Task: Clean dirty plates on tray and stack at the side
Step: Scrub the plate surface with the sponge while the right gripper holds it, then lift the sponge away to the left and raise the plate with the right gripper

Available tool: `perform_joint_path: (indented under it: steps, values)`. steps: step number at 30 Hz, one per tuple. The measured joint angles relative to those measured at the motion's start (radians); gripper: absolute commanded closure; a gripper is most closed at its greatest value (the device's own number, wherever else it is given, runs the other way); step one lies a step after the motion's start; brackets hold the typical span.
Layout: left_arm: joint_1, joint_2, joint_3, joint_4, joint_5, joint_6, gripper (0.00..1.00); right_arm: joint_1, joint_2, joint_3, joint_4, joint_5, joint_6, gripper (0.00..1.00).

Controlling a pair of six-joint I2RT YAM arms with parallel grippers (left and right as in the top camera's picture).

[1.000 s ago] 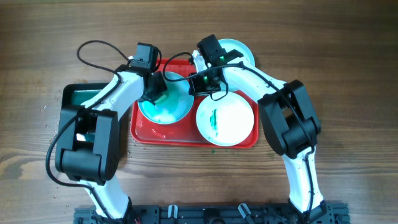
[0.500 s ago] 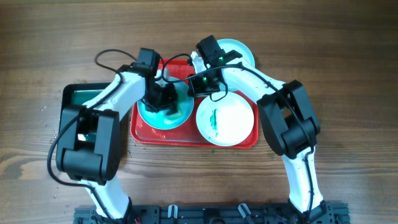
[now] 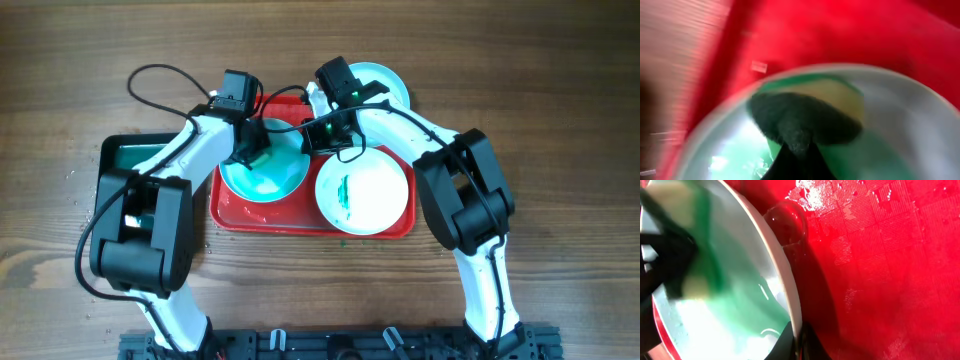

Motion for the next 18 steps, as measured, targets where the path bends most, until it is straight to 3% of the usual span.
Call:
perform_joint_path:
  steps: [4,10,16,18]
  values:
    - [-0.001,-0.003,0.011,-0.084,-0.109,-0.053,0.96,0.005,0.001,0.000,0.009,-0.003,0.000,0.96]
    - [0.006,-0.058,0.040,-0.308,-0.109,-0.084,0.96,0.010,0.002,0.000,0.004,-0.007,-0.001,0.96]
    - [0.048,-0.259,0.142,-0.392,-0.108,-0.092,0.96,0.006,0.002,0.001,-0.014,-0.007,-0.001,0.96]
    - [0.100,-0.397,0.174,-0.403,-0.108,-0.092,0.96,0.006,0.002,0.004,-0.030,-0.006,-0.002,0.96]
